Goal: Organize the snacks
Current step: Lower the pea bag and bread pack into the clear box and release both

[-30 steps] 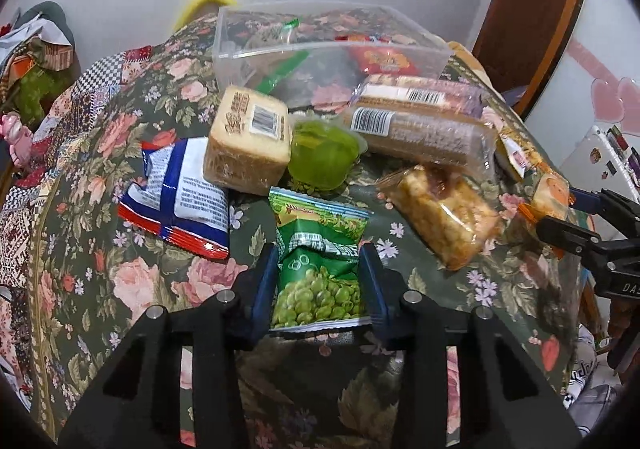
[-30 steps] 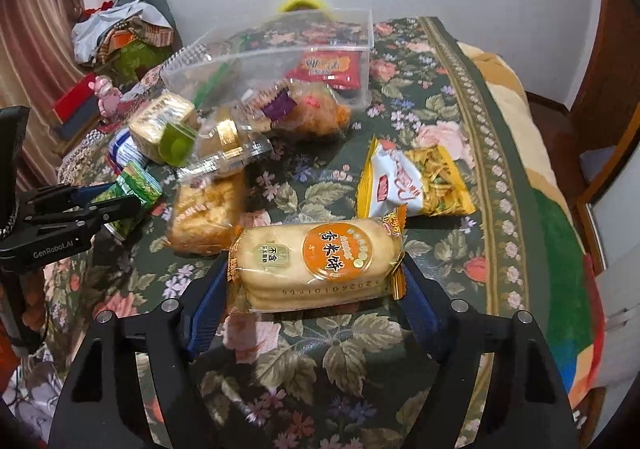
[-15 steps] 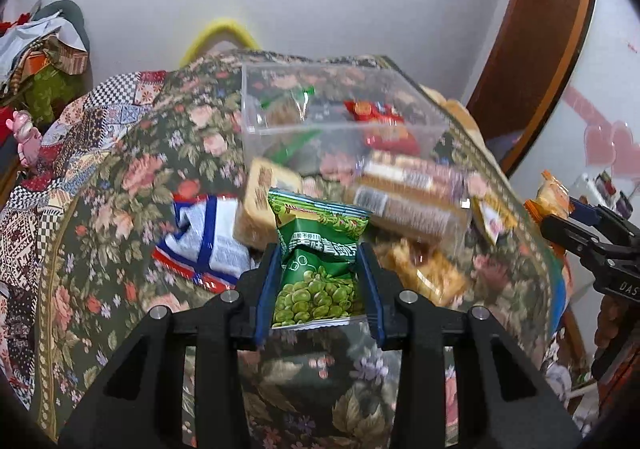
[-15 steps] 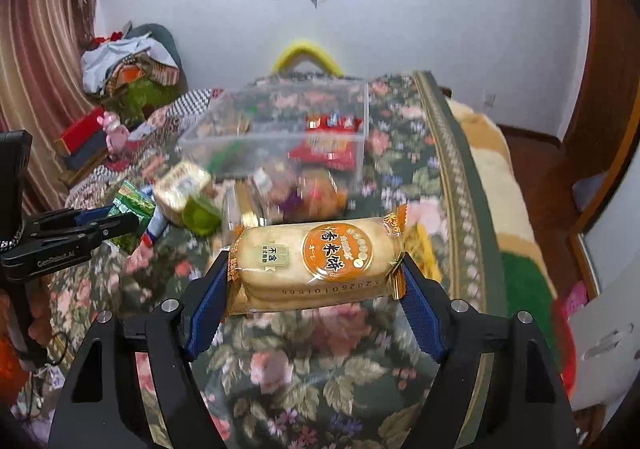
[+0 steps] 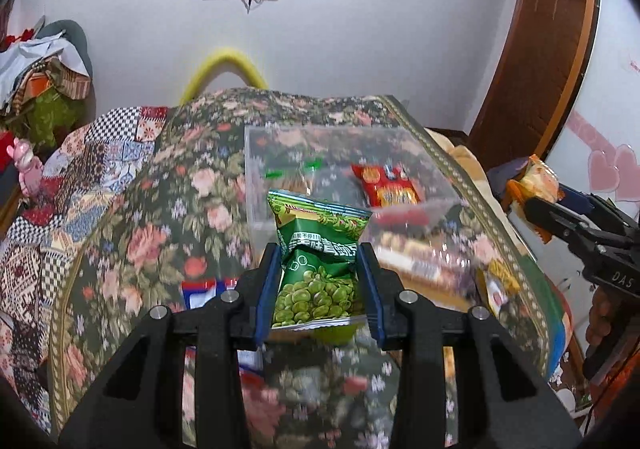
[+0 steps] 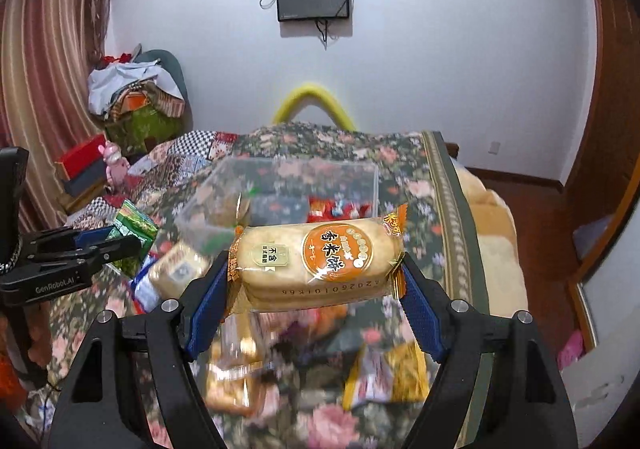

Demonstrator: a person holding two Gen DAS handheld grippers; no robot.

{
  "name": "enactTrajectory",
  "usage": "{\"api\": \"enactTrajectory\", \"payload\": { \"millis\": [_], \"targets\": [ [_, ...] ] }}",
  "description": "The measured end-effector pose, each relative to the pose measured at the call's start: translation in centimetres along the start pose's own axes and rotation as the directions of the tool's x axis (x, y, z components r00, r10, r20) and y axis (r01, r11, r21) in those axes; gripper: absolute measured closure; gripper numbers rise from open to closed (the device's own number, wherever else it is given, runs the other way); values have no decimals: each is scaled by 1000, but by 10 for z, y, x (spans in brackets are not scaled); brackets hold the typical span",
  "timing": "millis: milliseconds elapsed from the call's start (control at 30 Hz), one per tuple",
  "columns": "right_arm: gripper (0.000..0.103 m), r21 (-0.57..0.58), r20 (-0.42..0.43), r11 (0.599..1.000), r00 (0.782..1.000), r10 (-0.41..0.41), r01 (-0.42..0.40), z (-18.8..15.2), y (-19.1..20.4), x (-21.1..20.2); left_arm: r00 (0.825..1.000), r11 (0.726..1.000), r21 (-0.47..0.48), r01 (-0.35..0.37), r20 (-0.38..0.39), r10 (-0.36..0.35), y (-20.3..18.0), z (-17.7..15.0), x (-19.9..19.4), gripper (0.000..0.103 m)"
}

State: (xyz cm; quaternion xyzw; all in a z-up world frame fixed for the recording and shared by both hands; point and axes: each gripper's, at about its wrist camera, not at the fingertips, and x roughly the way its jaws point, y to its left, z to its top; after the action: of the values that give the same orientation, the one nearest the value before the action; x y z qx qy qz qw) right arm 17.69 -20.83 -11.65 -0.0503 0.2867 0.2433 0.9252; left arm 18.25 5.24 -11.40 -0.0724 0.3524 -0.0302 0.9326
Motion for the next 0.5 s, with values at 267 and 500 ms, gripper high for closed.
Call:
{"api": "enactTrajectory", "payload": {
  "millis": [267,500],
  "targets": [
    [27,-22,-3,1000,1000,19,-19,28,8,37,1000,1000,10,-7,9,7,3,36,31,65],
    [27,-70,-42,997,999,18,-21,44,18,77,1000,1000,-3,-14,-14,14,14,60,67,65]
  ]
}}
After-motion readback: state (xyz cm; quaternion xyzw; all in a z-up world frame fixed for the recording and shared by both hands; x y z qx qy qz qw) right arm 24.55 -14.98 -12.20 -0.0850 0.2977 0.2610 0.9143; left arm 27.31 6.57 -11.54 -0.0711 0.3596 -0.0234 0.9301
